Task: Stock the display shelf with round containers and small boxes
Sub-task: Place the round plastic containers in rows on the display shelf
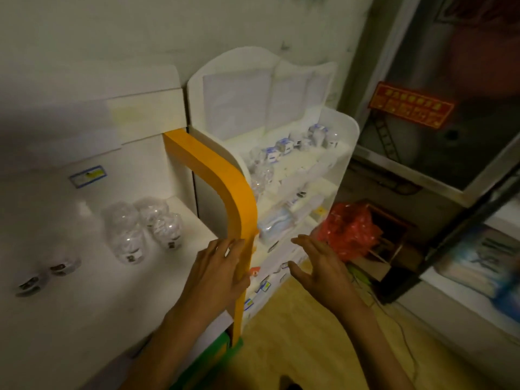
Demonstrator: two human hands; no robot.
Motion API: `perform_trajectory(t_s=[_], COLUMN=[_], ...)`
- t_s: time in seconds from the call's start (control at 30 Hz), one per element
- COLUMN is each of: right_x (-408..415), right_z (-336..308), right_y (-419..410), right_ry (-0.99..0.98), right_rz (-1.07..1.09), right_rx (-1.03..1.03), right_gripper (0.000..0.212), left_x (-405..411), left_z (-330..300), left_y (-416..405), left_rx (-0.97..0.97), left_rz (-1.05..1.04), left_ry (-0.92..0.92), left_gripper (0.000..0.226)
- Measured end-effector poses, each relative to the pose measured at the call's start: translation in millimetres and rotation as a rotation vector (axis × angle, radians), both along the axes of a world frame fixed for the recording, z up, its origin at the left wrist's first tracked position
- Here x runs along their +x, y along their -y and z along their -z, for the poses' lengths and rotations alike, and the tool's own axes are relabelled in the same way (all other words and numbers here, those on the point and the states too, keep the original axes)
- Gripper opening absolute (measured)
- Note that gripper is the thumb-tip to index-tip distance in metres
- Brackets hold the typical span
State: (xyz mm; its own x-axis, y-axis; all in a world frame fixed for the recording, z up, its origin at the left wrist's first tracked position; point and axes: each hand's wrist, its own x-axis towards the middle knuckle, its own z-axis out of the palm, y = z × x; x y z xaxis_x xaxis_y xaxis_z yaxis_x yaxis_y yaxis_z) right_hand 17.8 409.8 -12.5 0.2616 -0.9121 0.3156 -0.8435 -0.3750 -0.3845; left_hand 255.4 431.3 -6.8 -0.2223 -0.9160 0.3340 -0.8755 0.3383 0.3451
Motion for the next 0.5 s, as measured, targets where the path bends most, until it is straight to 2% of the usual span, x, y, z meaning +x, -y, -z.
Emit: perform_trajectory(t_s=[0.13, 0.5], right_x=[-58.6, -225.7], right_z=[3.4, 1.4], right_y=[27.5, 130.1], right_ry=[0.022, -0.036], right_rz=[0.045, 0.113], right_rx=[0.037, 0.058], right_gripper=[0.048, 0.050], left_x=[-61.8, -230.2], left_z=[6.2, -0.3], left_y=[37.5, 154.2], left_rx=[0.029, 0.056], left_rz=[0.039, 0.037], left_ry=[0.071, 0.109], left_gripper=[0.063, 0.059])
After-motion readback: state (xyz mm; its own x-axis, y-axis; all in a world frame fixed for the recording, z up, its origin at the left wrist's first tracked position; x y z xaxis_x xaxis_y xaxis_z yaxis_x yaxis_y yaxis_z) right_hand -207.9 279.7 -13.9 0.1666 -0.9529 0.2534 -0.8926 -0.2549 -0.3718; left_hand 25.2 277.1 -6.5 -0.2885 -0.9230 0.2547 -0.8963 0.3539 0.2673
